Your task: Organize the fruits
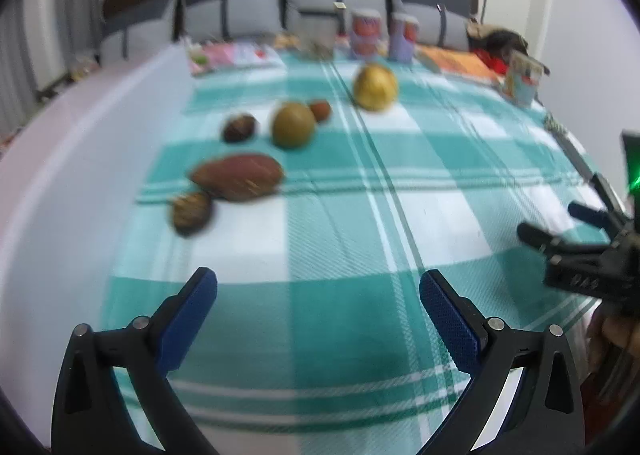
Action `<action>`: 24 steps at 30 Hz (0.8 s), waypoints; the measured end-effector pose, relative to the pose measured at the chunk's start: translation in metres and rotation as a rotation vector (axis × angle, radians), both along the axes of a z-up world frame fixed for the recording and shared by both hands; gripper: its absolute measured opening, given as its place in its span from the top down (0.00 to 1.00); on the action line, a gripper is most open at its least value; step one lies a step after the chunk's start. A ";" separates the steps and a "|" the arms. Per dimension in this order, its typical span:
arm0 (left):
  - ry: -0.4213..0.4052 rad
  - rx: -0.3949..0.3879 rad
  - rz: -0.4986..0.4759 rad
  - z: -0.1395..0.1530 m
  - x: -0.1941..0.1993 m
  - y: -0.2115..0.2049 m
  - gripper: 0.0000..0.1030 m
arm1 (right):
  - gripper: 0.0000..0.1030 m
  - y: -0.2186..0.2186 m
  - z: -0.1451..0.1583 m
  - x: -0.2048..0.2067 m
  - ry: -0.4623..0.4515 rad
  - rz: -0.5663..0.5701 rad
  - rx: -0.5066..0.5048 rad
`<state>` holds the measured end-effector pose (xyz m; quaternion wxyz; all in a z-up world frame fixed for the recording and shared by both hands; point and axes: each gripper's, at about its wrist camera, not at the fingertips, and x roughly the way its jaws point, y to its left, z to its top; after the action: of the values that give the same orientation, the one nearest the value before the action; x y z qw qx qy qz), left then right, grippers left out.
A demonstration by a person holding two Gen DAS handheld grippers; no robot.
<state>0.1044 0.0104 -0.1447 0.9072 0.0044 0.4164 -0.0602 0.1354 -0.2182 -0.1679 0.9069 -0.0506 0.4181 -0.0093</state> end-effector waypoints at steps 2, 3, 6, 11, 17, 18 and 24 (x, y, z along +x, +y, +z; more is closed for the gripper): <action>0.012 0.009 -0.018 -0.011 0.005 -0.010 0.01 | 0.00 -0.004 -0.002 0.002 0.004 -0.012 0.004; 0.016 0.026 -0.025 -0.016 0.007 -0.014 0.01 | 0.00 -0.005 -0.003 0.003 0.005 -0.017 0.006; 0.046 0.078 -0.039 -0.028 0.011 -0.026 0.01 | 0.00 -0.009 -0.006 0.006 0.013 -0.028 0.012; 0.071 0.029 -0.023 -0.031 0.015 -0.017 0.00 | 0.00 -0.010 -0.014 0.011 0.039 -0.031 0.028; 0.069 0.035 -0.023 -0.032 0.014 -0.018 0.00 | 0.00 -0.006 -0.018 0.014 0.056 -0.027 0.020; 0.069 0.035 -0.023 -0.032 0.014 -0.018 0.00 | 0.00 -0.007 -0.019 0.015 0.059 -0.029 0.023; 0.069 0.035 -0.023 -0.032 0.014 -0.018 0.00 | 0.00 -0.012 -0.021 0.017 0.077 -0.036 0.056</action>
<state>0.1185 -0.0081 -0.1770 0.8912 0.0231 0.4486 -0.0633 0.1520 -0.2298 -0.1888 0.8908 -0.0181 0.4538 -0.0121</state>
